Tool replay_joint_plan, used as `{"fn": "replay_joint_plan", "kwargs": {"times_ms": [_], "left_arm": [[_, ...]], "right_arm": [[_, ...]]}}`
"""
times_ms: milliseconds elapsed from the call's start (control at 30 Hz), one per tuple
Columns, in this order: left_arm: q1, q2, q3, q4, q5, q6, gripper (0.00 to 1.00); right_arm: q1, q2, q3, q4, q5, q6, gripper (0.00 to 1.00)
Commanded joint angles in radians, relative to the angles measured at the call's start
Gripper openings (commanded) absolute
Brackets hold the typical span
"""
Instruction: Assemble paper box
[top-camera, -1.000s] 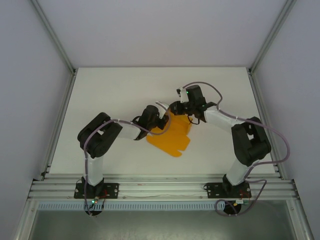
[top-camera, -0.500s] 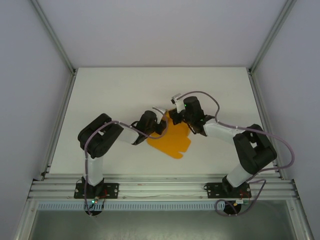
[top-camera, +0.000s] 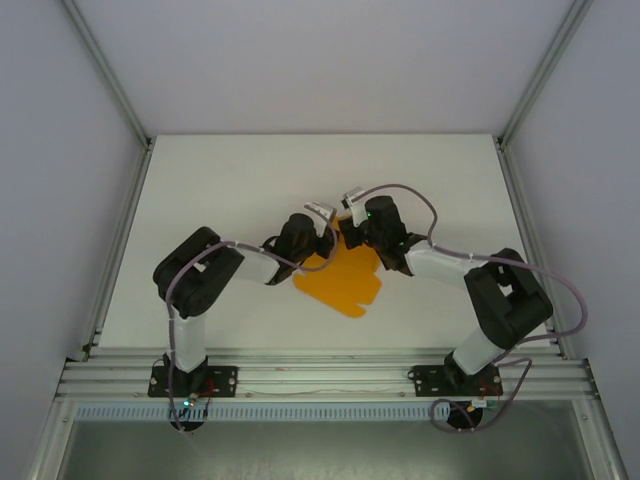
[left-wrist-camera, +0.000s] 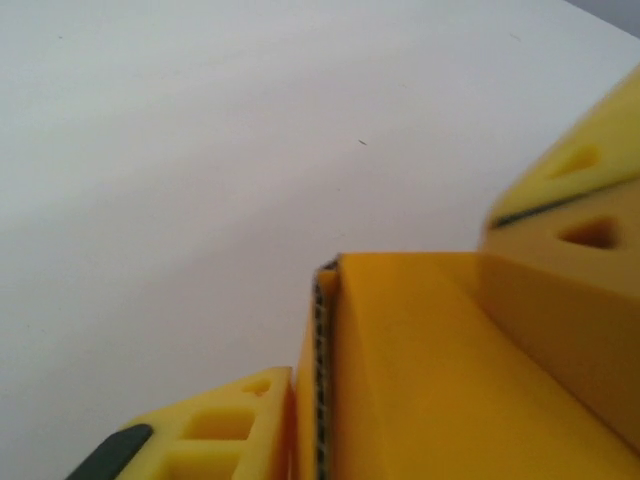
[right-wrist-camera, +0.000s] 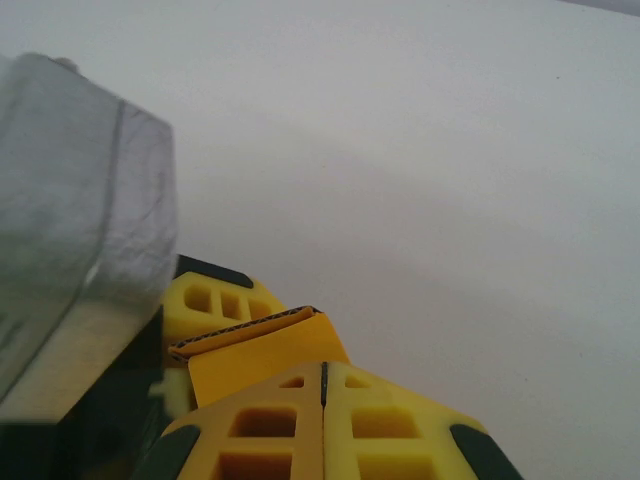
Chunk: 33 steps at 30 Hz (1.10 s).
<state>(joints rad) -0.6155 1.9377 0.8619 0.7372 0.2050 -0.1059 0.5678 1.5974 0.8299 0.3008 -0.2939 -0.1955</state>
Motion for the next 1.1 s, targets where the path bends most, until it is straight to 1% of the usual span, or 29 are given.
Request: {"fn": "replay_joint_plan", "kwargs": {"times_ms": [0, 67, 133, 167, 233, 267, 367, 433, 467, 500, 567, 600, 633, 667, 733, 833, 867, 900, 933, 967, 1067], "left_arm": [[0.016, 0.048, 0.033, 0.045, 0.009, -0.017, 0.15], [0.018, 0.063, 0.040, 0.047, 0.007, -0.016, 0.09], [0.019, 0.071, 0.038, 0.078, 0.017, -0.021, 0.00], [0.019, 0.076, 0.036, 0.095, 0.011, -0.024, 0.00], [0.017, 0.087, 0.043, 0.105, -0.055, -0.037, 0.00], [0.017, 0.088, 0.054, 0.081, -0.098, -0.045, 0.00], [0.012, 0.085, 0.091, -0.064, -0.228, -0.054, 0.00], [0.002, 0.086, 0.086, -0.104, -0.318, -0.048, 0.00], [-0.002, 0.092, 0.074, -0.095, -0.355, -0.035, 0.00], [-0.011, 0.102, 0.066, -0.091, -0.453, -0.058, 0.00], [-0.016, 0.103, 0.052, -0.095, -0.492, -0.043, 0.00], [-0.020, 0.104, 0.056, -0.125, -0.524, -0.046, 0.00], [-0.023, 0.102, 0.060, -0.142, -0.522, -0.029, 0.00], [-0.028, 0.102, 0.060, -0.144, -0.543, -0.023, 0.00], [-0.029, 0.102, 0.051, -0.123, -0.503, -0.002, 0.00], [-0.027, 0.085, 0.049, -0.125, -0.433, -0.037, 0.00], [-0.027, 0.082, 0.041, -0.107, -0.396, -0.038, 0.14], [-0.027, 0.080, 0.033, -0.087, -0.361, -0.032, 0.23], [-0.026, 0.080, 0.023, -0.067, -0.338, -0.024, 0.30], [-0.026, 0.080, 0.019, -0.062, -0.325, -0.031, 0.35], [-0.024, 0.073, 0.008, -0.068, -0.286, -0.046, 0.37]], "right_arm": [[0.011, 0.063, -0.041, -0.241, 0.000, -0.001, 0.05], [0.011, 0.064, -0.040, -0.241, -0.017, 0.004, 0.05], [0.011, 0.071, -0.033, -0.246, -0.028, 0.011, 0.05], [0.012, 0.074, -0.028, -0.251, -0.028, 0.013, 0.05], [0.012, 0.074, -0.024, -0.258, -0.025, 0.024, 0.05], [0.011, 0.070, -0.023, -0.258, -0.024, 0.028, 0.05], [0.011, 0.052, -0.029, -0.250, -0.017, 0.056, 0.05], [0.011, 0.052, -0.031, -0.249, -0.012, 0.074, 0.05], [0.011, 0.054, -0.031, -0.249, -0.009, 0.087, 0.05], [0.011, 0.056, -0.031, -0.248, -0.004, 0.096, 0.05], [0.010, 0.063, -0.032, -0.247, 0.012, 0.119, 0.05], [0.011, 0.064, -0.031, -0.243, 0.020, 0.128, 0.04], [0.011, 0.065, -0.032, -0.245, 0.028, 0.139, 0.04], [0.011, 0.064, -0.033, -0.242, 0.029, 0.151, 0.04], [0.011, 0.063, -0.035, -0.237, 0.030, 0.161, 0.04], [0.011, 0.067, -0.030, -0.241, 0.031, 0.166, 0.04], [0.011, 0.068, -0.026, -0.244, 0.033, 0.167, 0.04], [0.011, 0.068, -0.025, -0.247, 0.031, 0.168, 0.04], [0.011, 0.068, -0.025, -0.247, 0.031, 0.167, 0.04], [0.011, 0.067, -0.026, -0.247, 0.029, 0.168, 0.04], [0.010, 0.062, -0.028, -0.248, 0.028, 0.169, 0.04]]}}
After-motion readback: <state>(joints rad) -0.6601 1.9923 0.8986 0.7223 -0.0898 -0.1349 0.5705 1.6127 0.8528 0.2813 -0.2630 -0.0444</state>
